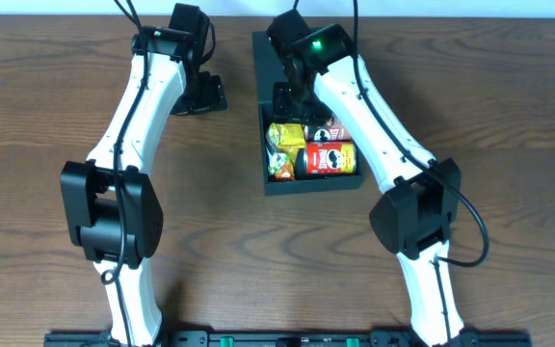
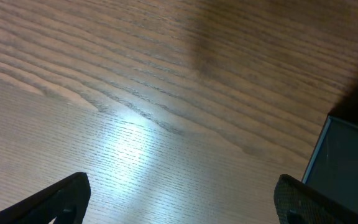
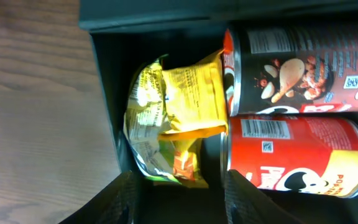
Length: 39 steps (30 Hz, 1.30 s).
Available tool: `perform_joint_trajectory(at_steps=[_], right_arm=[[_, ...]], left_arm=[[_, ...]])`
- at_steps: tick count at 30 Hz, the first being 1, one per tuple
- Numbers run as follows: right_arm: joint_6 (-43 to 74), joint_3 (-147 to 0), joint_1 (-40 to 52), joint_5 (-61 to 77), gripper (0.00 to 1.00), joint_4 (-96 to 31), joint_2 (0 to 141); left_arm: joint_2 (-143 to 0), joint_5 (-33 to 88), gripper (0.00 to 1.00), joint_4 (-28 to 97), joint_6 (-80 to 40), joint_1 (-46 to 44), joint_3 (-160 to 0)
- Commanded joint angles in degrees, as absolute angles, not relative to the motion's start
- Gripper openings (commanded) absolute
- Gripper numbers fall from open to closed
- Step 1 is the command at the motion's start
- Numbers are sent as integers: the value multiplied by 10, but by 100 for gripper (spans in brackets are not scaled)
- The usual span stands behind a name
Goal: Pack container
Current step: 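Lower the yellow packet into the box and release with right gripper, then move both grippers to the raised box lid's back edges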
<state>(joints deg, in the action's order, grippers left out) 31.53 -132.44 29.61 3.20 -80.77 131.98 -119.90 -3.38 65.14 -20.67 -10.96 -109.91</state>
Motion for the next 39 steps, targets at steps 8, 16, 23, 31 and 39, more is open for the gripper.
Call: perform_joint_trajectory(at_steps=[8, 16, 23, 31, 39], right_arm=[[290, -1337, 294, -103, 51, -826, 1327], [280, -1345, 187, -120, 9, -799, 1333], [283, -1345, 78, -27, 1, -710, 1340], [313, -1344, 50, 41, 2, -662, 1392], [338, -1344, 29, 177, 2, -593, 1454]], left_arm=[[-1197, -34, 95, 652, -181, -109, -1105], [-1199, 10, 86, 598, -129, -105, -1105], [-1213, 118, 5, 495, -196, -74, -1105], [-1286, 290, 6, 417, -298, -39, -1105], [-1368, 464, 6, 309, -415, -37, -1105]])
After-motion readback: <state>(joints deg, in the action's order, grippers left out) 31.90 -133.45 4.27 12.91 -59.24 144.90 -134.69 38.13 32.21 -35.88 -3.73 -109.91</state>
